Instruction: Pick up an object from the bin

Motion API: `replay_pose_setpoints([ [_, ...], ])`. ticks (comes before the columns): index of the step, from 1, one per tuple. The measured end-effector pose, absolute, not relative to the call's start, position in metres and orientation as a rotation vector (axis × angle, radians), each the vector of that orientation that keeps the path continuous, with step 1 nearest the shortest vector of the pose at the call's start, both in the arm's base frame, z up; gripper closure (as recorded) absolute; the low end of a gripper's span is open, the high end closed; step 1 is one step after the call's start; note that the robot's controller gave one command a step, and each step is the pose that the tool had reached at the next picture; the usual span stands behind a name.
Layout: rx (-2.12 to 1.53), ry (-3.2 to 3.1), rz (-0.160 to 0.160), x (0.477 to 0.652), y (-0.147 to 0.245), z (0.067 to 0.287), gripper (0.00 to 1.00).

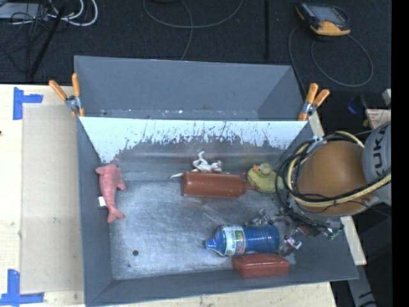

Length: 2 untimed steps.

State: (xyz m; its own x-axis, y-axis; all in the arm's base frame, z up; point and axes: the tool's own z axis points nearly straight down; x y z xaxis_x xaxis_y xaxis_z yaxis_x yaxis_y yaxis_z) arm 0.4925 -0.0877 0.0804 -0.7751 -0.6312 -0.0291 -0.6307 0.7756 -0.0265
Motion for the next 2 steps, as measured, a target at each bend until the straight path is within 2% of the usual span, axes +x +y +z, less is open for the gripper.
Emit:
replay_pose_setpoints([
  [2,-1.045,2.949,-0.005,0.49,-0.087,0.1,1.0],
])
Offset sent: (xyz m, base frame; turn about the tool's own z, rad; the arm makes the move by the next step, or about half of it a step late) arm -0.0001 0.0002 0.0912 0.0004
